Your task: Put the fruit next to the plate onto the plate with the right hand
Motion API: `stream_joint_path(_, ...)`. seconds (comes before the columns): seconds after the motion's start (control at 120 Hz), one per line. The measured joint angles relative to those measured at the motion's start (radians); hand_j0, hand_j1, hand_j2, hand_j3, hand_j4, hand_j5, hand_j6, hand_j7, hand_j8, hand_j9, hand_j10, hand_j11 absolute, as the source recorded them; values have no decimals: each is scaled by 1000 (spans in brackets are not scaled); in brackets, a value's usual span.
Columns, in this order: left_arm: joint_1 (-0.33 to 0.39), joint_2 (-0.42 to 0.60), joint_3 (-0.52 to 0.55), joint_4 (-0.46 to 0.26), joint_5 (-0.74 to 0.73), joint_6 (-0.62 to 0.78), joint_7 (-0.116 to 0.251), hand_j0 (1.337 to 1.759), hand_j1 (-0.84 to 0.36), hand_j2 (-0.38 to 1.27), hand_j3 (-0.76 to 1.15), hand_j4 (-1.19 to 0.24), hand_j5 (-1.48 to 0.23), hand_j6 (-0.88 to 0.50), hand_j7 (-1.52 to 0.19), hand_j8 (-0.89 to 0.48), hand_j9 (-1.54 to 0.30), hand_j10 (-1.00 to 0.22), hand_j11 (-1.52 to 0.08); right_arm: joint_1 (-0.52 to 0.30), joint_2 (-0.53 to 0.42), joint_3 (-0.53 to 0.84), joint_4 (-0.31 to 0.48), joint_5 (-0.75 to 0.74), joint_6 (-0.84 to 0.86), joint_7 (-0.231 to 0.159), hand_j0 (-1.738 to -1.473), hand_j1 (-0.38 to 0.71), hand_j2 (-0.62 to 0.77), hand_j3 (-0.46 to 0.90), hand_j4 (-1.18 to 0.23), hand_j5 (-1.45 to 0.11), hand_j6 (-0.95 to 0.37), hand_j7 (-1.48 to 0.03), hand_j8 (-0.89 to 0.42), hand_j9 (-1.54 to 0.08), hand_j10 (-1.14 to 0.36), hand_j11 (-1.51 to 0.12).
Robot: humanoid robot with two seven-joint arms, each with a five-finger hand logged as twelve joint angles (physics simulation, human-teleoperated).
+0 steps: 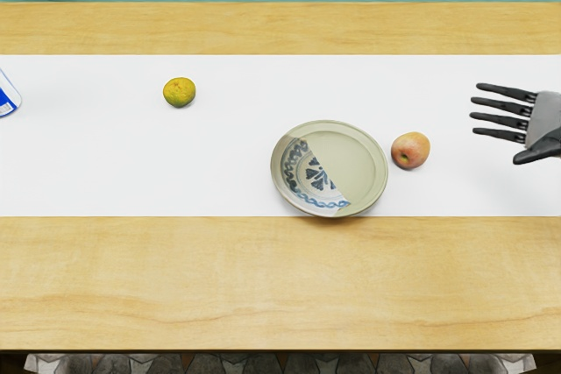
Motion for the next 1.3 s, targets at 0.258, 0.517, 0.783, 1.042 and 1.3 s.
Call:
stream_joint_path(0.258, 0, 0, 0, 0, 0, 0, 0, 1658, 349, 0, 0, 0, 0, 0, 0, 0, 0, 0, 0, 72, -4, -61, 17, -16, 0, 0, -1658, -326, -3, 0, -18, -25, -17, -26, -17, -25, -18, -25)
stream_joint_path(0.517, 0, 0, 0, 0, 0, 0, 0, 1658, 349, 0, 0, 0, 0, 0, 0, 0, 0, 0, 0, 282, 86, -166, 97, -430, -6, 0, -1658, -317, -4, 0, -27, -36, -26, -36, -27, -36, -27, -36)
stream_joint_path(0.783, 0, 0, 0, 0, 0, 0, 0, 1658, 349, 0, 0, 0, 0, 0, 0, 0, 0, 0, 0, 428, 134, -424, 282, -878, -287, 0, -1658, -314, -5, 0, -31, -39, -32, -39, -31, -39, -31, -39)
stream_joint_path(1.042, 0, 0, 0, 0, 0, 0, 0, 1658, 349, 0, 0, 0, 0, 0, 0, 0, 0, 0, 0, 649, 150, -764, 283, -946, -435, 0, -1658, -264, -13, 0, -74, -93, -76, -93, -75, -93, -74, -93)
stream_joint_path(1.3, 0, 0, 0, 0, 0, 0, 0, 1658, 349, 0, 0, 0, 0, 0, 0, 0, 0, 0, 0, 756, 187, -894, 240, -938, -444, 0, -1658, -282, -10, 0, -60, -74, -62, -74, -61, -74, -60, -74)
